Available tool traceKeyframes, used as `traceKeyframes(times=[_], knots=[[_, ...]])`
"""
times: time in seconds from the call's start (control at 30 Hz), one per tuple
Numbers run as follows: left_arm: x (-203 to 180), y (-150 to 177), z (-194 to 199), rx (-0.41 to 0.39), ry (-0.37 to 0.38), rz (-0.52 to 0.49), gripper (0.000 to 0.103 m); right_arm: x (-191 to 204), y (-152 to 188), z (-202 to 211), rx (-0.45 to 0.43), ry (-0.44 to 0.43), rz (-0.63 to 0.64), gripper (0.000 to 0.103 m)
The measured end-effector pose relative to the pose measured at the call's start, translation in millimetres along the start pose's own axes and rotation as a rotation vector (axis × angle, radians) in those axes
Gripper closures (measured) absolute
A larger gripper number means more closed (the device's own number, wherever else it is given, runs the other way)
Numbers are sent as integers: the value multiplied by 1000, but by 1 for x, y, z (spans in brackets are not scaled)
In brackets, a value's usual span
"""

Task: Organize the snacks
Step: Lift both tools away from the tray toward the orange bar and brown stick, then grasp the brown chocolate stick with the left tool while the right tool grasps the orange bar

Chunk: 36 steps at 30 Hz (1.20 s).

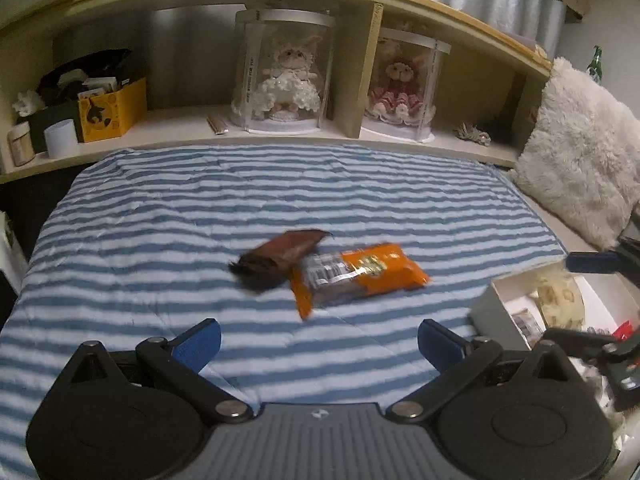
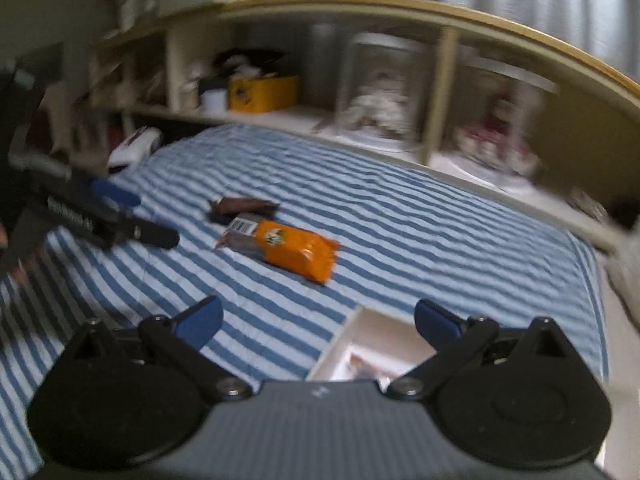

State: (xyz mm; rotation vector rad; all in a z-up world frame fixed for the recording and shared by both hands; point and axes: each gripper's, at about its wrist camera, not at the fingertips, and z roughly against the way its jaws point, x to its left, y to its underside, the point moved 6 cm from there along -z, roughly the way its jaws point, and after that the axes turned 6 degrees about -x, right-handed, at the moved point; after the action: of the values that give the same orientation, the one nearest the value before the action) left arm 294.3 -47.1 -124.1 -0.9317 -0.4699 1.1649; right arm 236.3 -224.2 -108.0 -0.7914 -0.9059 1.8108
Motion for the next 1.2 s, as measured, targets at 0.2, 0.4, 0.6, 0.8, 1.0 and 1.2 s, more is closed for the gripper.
traceKeyframes(times=[0.2,0.4,0.6,0.8,1.0,1.2], knots=[[26,-12,-25,-37,80,-10,0,10,-22,-60,41,-70,220,0],[45,-35,-59,-93,154,23,0,18,-36,-104,64,-152,339,4],[53,-38,-99,-55,186,61,0,27,-33,-138,147,-210,437,38],[44,-31,-121,32,232,77,0,38,-18,-122,194,-210,502,51],[44,-22,-104,33,327,209,0,49,-3,-81,267,-264,449,56],[40,-23,-92,58,364,280,0,71,14,-48,341,-400,351,56]])
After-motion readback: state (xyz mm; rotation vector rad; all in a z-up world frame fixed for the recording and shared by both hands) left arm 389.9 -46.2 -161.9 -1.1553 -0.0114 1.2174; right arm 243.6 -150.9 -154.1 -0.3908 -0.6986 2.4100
